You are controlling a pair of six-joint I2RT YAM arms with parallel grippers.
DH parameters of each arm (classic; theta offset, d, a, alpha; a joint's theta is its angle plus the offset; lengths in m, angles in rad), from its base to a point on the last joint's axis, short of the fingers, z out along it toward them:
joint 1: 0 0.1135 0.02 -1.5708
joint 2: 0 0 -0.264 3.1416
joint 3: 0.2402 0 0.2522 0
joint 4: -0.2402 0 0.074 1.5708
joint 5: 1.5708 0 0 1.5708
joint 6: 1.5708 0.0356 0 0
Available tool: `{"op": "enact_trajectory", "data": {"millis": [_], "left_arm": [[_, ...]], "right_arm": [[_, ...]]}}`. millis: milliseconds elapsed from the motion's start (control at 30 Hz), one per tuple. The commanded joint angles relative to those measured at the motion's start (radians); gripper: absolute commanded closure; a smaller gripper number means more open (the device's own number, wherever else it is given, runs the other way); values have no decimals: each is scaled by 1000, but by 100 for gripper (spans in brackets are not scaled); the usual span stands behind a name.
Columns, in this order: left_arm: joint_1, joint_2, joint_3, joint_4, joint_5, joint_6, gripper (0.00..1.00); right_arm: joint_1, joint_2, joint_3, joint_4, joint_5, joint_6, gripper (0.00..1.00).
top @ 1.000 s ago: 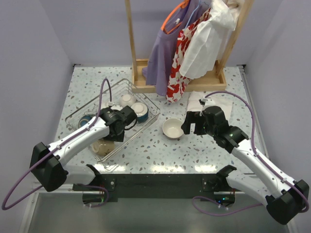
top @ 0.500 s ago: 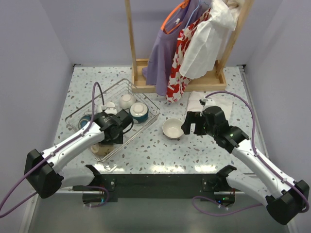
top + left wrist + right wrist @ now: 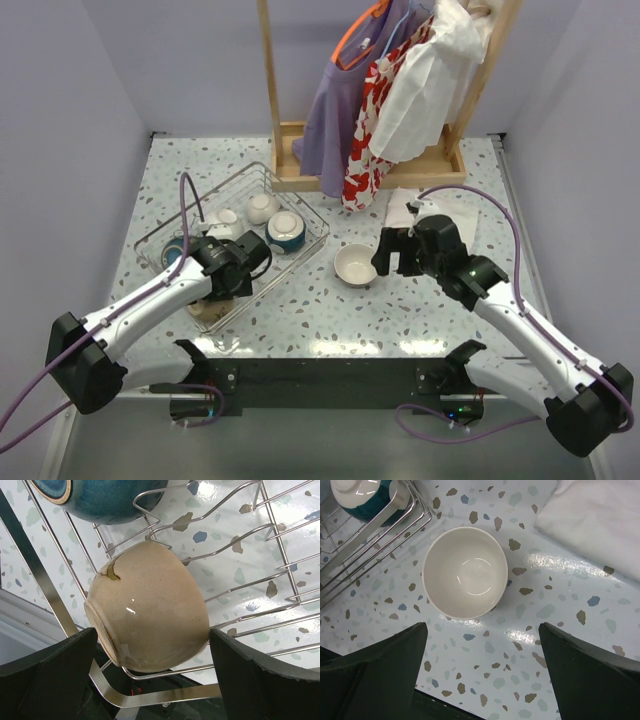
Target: Unload the bowls from the dish rack
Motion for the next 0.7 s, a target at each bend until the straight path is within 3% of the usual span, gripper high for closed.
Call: {"op": "enact_trajectory", "data": {"millis": [0,400,667], "left_arm": [[6,0,-22,24,-45,-71,0],[6,-5,-13,28,-141,-165,0],[6,32,-25,31,-130,-168,0]], "right_arm": [[0,2,52,14,-15,-37,2],[0,9,50,19,-35,-63,2],[-1,10,44,19,-35,-83,2]]}}
